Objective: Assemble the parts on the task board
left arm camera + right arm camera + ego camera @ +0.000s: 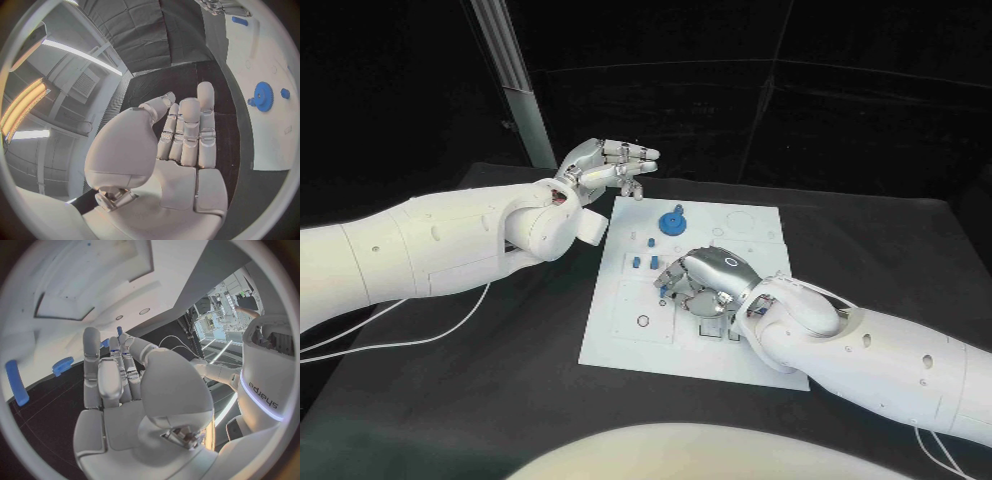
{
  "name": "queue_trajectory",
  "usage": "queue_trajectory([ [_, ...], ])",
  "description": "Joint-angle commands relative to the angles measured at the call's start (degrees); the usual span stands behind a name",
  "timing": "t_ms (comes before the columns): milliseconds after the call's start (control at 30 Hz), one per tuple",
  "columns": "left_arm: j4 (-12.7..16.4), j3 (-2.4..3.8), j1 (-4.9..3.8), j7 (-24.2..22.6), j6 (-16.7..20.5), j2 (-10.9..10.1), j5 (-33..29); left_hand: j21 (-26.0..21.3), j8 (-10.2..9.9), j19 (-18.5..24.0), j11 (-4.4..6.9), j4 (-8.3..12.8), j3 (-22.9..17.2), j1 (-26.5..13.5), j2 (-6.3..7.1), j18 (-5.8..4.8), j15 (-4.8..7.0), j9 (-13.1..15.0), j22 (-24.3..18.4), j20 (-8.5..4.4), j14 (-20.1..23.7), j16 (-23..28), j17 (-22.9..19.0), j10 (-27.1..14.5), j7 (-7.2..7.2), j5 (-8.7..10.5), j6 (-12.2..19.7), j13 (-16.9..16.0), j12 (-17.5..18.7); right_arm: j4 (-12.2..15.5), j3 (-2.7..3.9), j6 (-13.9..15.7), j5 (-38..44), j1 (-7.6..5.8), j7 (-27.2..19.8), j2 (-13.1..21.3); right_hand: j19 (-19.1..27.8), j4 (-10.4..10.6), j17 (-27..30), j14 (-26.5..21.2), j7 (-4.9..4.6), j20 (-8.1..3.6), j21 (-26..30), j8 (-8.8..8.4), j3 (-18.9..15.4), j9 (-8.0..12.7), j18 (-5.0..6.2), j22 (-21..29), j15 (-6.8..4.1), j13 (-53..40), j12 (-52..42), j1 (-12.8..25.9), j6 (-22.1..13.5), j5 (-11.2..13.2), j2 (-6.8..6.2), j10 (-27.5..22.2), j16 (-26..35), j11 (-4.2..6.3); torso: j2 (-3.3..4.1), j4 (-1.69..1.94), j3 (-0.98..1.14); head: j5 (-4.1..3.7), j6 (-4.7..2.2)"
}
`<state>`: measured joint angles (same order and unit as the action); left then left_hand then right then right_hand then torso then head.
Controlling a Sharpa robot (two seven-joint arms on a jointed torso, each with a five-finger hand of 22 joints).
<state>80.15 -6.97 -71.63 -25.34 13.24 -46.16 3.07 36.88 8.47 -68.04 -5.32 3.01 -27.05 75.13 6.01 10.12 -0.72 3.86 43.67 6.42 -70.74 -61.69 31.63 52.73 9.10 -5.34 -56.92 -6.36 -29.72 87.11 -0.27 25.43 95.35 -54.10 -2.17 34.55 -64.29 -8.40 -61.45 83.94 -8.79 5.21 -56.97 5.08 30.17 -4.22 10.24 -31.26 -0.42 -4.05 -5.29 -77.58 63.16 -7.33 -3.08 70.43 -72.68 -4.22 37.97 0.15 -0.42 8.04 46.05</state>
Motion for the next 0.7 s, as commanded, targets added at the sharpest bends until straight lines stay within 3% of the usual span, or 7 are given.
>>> queue_trajectory([
  [33, 0.0, 0.03, -0.1, -0.2, -0.3, 0.1, -0.1, -0.3, 0.0, 0.4, -0.23, 0.0, 0.3, 0.0, 0.0, 0.38, 0.02, -0.1, -0.1, 0.02, 0.2, 0.4, -0.1, 0.1, 0.16, -0.17, 0.3, 0.1, -0.4, 0.0, 0.02, -0.7, 1.4, -0.03, -0.2, -0.1, 0.0, 0.0, 0.0, 1.8, -0.13, -0.1, -0.4, -0.11, 0.4, -0.1, 0.06, -0.1, -0.17, 0.1, 0.2, 0.1, 0.2, -0.1, 0.33, 0.2, -0.2, -0.33, -0.02, -0.01, 0.03, 0.03, 0.12],
  [700, -0.1, 0.03, -0.1, -0.1, -0.4, 0.1, -0.1, -0.4, 0.0, 0.4, -0.26, 0.0, 0.4, 0.1, -0.01, 0.37, 0.0, -0.1, -0.1, 0.03, 0.2, 0.4, -0.2, 0.0, 0.19, -0.17, 0.3, 0.1, -0.4, 0.5, 0.0, -3.6, 2.2, 0.01, 0.3, 0.1, 0.1, 0.0, 0.0, 1.8, -0.15, -0.08, -0.4, -0.14, 0.3, -0.1, 0.05, -0.1, -0.14, 0.1, 0.3, 0.2, 0.2, -0.1, 0.32, 0.2, -0.2, -0.36, -0.03, 0.03, -0.03, 0.09, 0.6],
])
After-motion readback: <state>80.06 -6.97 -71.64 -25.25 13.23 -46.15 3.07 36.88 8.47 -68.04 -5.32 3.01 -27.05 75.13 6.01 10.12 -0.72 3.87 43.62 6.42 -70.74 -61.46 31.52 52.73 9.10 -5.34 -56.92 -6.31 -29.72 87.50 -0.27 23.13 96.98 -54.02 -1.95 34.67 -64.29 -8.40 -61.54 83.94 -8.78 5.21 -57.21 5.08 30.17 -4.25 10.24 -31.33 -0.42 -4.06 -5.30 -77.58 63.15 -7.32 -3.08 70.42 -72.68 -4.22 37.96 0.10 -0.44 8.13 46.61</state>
